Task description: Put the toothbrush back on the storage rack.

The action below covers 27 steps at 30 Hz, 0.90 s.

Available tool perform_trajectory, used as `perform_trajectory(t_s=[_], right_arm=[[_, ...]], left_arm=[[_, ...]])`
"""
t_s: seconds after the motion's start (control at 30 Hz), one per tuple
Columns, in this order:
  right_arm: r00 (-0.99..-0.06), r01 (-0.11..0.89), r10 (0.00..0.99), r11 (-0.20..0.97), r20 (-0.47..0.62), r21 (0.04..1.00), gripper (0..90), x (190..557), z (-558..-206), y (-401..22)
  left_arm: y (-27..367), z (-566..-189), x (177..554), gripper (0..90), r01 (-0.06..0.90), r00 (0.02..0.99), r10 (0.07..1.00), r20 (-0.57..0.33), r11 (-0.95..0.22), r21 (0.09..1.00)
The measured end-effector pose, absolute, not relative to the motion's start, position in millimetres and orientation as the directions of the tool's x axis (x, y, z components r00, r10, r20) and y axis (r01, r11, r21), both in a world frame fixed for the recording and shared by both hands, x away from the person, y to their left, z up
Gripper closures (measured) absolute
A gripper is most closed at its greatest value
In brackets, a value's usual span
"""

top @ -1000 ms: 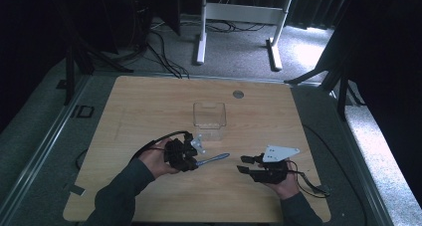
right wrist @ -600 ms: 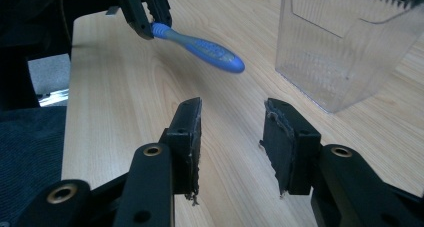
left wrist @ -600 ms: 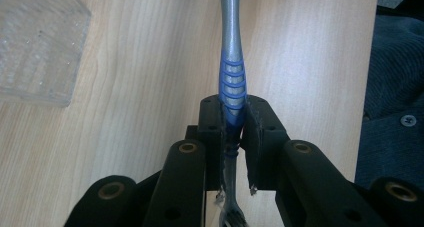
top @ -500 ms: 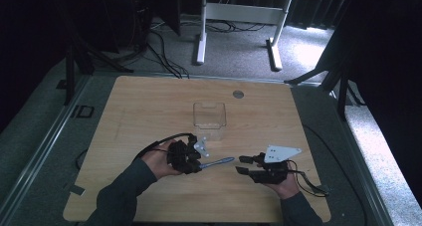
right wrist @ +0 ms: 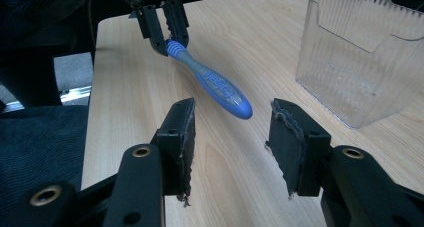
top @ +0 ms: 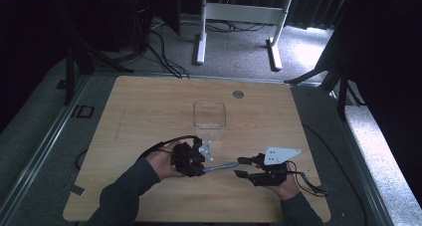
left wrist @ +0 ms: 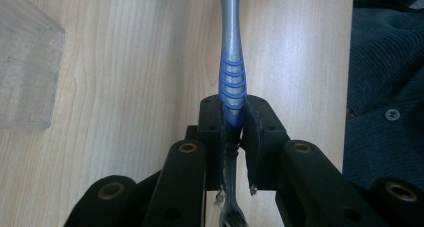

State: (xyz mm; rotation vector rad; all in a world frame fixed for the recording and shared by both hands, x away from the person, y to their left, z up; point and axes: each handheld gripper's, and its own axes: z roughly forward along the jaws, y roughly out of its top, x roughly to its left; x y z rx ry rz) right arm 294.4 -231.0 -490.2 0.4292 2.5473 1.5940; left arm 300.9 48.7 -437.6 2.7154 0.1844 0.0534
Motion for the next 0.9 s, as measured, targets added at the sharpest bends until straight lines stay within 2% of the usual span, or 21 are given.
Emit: perform_trajectory(t_s=[0.47, 0.9], right_arm=[[-0.977, 0.139, 0.209, 0.443, 0.048, 0.886, 57.0, 290, -492, -224], [-0.985, 0.118, 0.167, 0.483, 0.041, 0.868, 66.7, 289, -497, -218]], left_arm=[[36, -438, 298, 79.1, 0.08, 0.996, 0.09, 0.008, -0.92, 0.383], [27, -438, 297, 78.9, 0.039, 0.999, 0.043, 0.004, -0.926, 0.374]])
